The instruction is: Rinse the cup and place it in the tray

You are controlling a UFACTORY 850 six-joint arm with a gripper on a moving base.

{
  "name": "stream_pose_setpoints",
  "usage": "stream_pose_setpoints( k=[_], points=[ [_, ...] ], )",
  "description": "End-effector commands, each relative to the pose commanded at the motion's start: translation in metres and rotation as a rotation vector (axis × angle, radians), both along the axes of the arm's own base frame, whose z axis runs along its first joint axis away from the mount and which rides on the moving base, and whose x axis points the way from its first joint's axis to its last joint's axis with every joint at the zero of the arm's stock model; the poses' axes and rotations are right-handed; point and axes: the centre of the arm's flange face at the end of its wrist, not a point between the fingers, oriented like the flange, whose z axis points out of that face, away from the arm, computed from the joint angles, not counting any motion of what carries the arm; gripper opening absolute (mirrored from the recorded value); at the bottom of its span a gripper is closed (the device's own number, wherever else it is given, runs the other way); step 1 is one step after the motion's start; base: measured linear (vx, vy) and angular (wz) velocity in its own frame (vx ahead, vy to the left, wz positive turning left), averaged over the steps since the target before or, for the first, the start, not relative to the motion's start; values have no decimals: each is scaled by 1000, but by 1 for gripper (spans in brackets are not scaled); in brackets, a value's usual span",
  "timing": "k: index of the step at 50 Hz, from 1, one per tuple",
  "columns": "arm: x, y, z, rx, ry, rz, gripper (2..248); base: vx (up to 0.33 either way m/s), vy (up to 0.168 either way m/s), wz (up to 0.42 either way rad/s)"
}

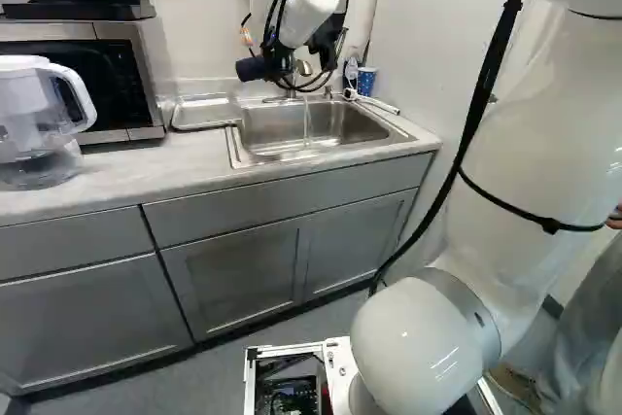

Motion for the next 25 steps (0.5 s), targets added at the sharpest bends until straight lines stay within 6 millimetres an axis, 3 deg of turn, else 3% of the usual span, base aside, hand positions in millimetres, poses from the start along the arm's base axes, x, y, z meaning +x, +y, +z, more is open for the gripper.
stream_pose_setpoints(
  k=[25],
  points=[
    [0, 0, 0, 216, 75, -132, 123, 0, 0, 0]
  ],
)
